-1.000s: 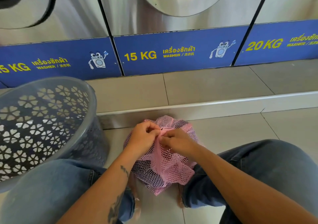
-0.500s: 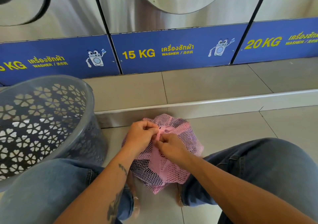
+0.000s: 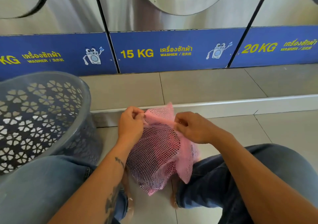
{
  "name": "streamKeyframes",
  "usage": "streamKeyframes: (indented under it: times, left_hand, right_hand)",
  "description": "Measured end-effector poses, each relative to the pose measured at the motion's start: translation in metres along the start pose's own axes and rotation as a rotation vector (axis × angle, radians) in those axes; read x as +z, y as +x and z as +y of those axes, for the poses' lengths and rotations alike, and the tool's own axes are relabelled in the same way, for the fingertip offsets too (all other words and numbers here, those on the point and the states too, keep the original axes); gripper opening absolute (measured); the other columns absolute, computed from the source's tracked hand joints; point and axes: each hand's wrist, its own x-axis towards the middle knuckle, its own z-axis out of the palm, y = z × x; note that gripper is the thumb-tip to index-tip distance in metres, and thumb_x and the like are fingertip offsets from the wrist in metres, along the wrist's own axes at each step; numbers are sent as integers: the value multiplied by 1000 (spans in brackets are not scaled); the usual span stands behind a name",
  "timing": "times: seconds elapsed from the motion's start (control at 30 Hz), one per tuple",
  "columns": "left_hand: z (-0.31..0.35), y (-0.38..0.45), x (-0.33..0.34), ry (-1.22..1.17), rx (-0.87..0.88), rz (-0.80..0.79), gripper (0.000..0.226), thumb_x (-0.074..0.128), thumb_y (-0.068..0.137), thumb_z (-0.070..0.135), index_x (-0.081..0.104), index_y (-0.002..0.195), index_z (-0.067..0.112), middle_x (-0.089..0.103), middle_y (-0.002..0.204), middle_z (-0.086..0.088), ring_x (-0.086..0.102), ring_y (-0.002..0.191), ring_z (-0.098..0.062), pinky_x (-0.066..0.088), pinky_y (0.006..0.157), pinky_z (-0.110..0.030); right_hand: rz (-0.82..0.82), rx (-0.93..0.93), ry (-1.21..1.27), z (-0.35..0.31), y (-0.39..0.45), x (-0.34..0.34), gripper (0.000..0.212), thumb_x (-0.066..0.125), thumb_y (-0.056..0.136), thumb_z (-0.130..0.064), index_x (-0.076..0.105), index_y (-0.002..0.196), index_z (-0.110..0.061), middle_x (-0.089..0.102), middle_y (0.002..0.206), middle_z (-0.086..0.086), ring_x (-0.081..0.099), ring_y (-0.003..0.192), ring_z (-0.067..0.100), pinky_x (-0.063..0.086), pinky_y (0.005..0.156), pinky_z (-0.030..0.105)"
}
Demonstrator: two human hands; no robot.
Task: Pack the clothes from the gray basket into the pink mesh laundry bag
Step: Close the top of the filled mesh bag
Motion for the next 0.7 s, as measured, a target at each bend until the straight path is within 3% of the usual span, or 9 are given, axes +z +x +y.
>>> streamKeyframes:
  times: [0.13, 0.3, 0.4, 0.57, 0.63, 0.7]
  left_hand:
    - [31, -4, -9, -42, 185, 107, 14, 54, 97, 9, 58, 86, 16, 62, 82, 4, 57, 76, -9, 45, 62, -19]
    - [55, -9, -24, -162, 327, 149, 23, 56, 95, 5, 54, 80, 23, 63, 80, 0, 60, 76, -17, 50, 68, -30]
    - [54, -14, -32, -178, 275, 121, 26, 57, 96, 6, 55, 78, 25, 63, 81, 1, 58, 74, -12, 46, 66, -23]
    - [41, -22, -21, -111, 141, 31, 24, 60, 94, 6, 60, 76, 22, 66, 80, 1, 60, 75, -13, 45, 63, -19]
    - [40, -23, -19, -63, 146, -8, 22, 62, 93, 7, 62, 77, 22, 66, 79, 3, 60, 74, -11, 45, 63, -18]
    - [40, -22, -20, -34, 167, -42, 22, 64, 92, 8, 63, 77, 23, 67, 78, 3, 62, 74, -11, 47, 66, -20]
  right_hand:
    - [295, -142, -107, -9, 18, -50, 12, 59, 92, -17, 57, 81, -15, 55, 68, -8, 50, 63, 14, 36, 59, 31]
    - [449, -272, -250, -40, 42, -103, 6, 60, 92, -20, 61, 87, -16, 65, 80, -1, 57, 78, 22, 46, 70, 35]
    - [415, -278, -257, -38, 46, -93, 7, 60, 93, -19, 60, 86, -15, 64, 83, -1, 59, 80, 24, 48, 71, 37]
    - [299, -105, -188, -5, 36, -52, 14, 61, 89, -14, 55, 81, -23, 62, 78, -2, 58, 76, 25, 53, 74, 40]
    - [284, -92, -156, 0, 27, -34, 17, 61, 87, -11, 59, 97, -24, 67, 95, 0, 61, 90, 24, 52, 84, 36]
    - [256, -140, -153, -4, 19, -16, 37, 62, 86, -15, 59, 123, -19, 64, 125, 2, 55, 116, 22, 44, 102, 38]
